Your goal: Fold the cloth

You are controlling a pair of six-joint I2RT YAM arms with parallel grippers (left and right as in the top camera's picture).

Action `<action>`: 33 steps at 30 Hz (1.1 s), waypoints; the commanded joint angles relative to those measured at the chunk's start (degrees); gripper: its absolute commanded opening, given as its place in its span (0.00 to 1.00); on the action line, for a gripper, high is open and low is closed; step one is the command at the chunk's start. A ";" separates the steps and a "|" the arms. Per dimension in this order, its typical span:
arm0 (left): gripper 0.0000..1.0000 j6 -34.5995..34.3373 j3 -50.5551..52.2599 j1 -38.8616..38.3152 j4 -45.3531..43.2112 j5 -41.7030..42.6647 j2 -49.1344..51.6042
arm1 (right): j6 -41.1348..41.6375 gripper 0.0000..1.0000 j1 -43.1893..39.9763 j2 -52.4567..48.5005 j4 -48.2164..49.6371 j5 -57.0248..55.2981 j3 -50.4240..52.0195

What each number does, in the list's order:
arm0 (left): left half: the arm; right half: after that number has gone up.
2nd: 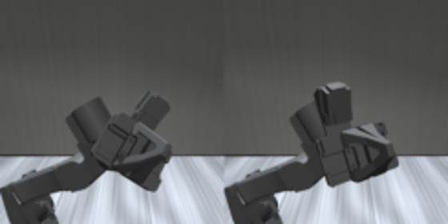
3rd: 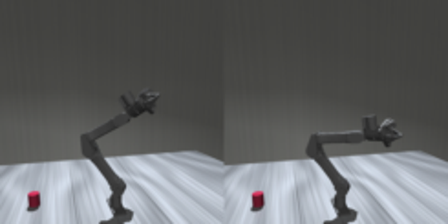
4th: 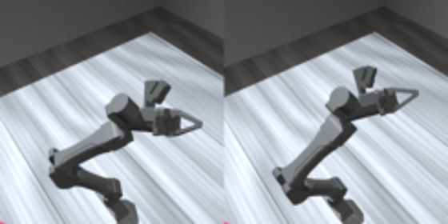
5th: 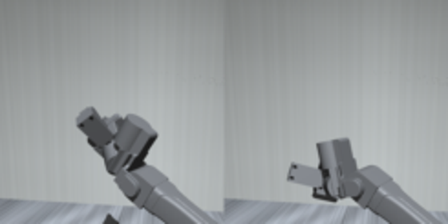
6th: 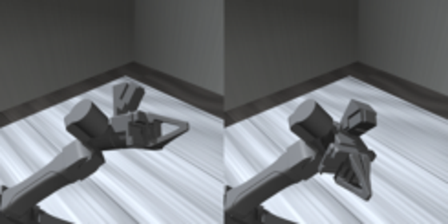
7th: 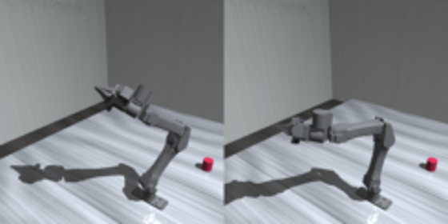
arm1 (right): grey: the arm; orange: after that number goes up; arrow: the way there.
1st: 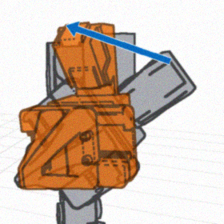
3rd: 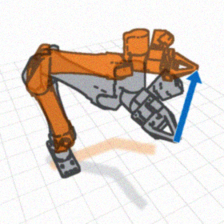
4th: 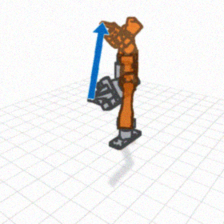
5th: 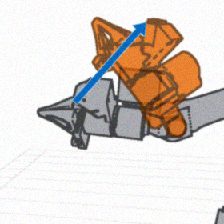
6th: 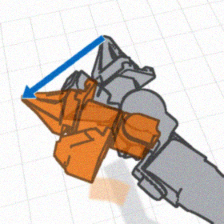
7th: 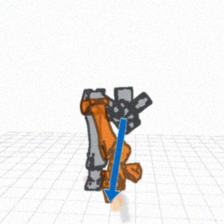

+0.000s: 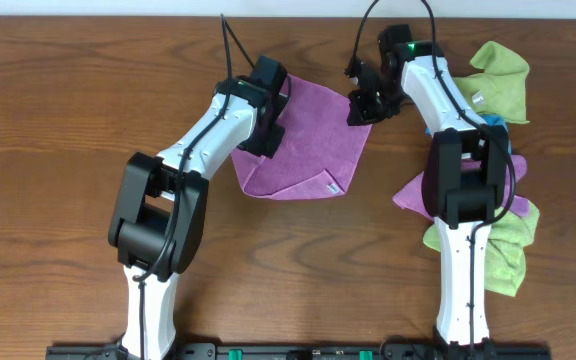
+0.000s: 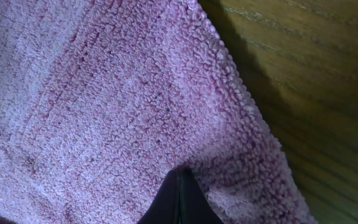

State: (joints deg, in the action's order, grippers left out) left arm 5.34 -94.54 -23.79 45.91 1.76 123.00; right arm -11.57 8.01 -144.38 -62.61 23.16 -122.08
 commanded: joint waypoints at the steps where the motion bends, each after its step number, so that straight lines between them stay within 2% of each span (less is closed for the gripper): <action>1: 0.06 -1.14 -0.17 0.13 -0.07 1.38 -0.83 | 0.39 0.01 0.63 -3.61 -0.31 -2.38 0.96; 14: 0.06 -1.07 5.16 0.13 0.04 2.38 -0.44 | 0.39 0.01 0.13 -3.61 0.31 -2.36 0.96; 24: 0.06 -2.89 2.45 0.20 15.47 -11.41 -2.45 | 0.46 0.01 -1.20 -3.61 0.22 -2.38 0.96; 30: 0.06 -3.52 2.12 0.87 19.93 -11.37 -4.63 | 0.61 0.01 -1.29 -3.61 0.26 -2.40 0.96; 33: 0.06 -6.69 1.27 1.38 16.48 -8.94 -5.31 | 0.61 0.01 -1.29 -3.61 0.15 -2.40 0.96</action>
State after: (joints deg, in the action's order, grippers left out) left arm 1.76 -91.11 -23.24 64.29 -8.01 119.20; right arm -11.44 7.53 -144.49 -62.50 24.08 -122.08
